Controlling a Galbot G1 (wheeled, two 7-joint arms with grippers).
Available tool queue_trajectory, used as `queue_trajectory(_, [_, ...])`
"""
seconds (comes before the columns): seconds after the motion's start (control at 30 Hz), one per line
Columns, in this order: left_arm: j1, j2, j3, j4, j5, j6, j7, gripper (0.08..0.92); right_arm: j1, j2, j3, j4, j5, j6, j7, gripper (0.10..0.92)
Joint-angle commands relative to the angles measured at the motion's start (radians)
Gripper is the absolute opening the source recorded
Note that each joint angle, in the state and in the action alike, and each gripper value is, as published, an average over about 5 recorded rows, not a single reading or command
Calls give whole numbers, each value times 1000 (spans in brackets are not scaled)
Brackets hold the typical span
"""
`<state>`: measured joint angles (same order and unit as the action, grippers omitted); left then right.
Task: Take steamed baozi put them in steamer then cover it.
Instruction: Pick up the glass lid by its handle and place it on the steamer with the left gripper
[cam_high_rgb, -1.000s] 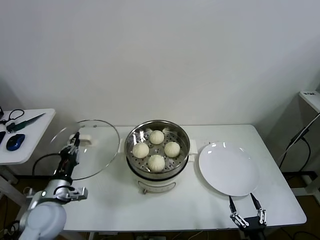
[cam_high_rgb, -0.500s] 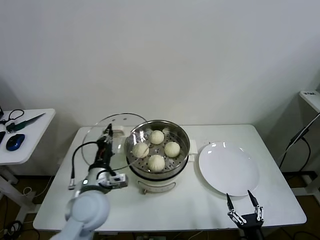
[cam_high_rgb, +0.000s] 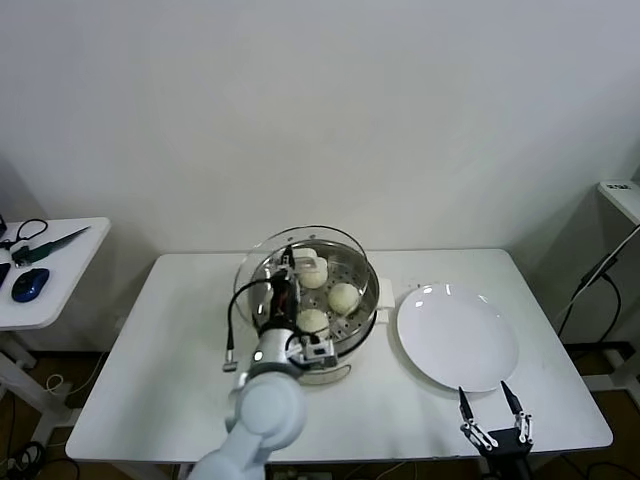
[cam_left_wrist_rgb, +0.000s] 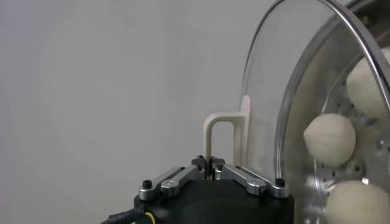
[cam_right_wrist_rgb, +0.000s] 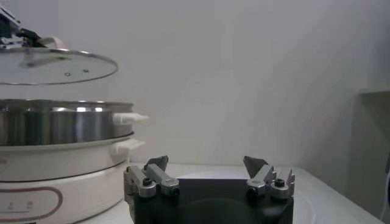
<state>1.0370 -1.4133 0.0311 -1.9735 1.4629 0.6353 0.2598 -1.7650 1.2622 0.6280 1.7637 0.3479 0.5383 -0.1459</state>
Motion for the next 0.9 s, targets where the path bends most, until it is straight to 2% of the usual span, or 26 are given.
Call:
queue_trajectory(0.03, [-40,-97,79,89,94,31,21,133,2,2,0,-3,12,10,5,823])
queue_trajectory(0.33, [-40,-116,70,192,135,30,4,133,1,1,2,-14,13,19,11,823])
queue_trajectory(0.9, [-45,-97,47,222,130,28,-13,133,-2,13,1,-6,6,26,10,823])
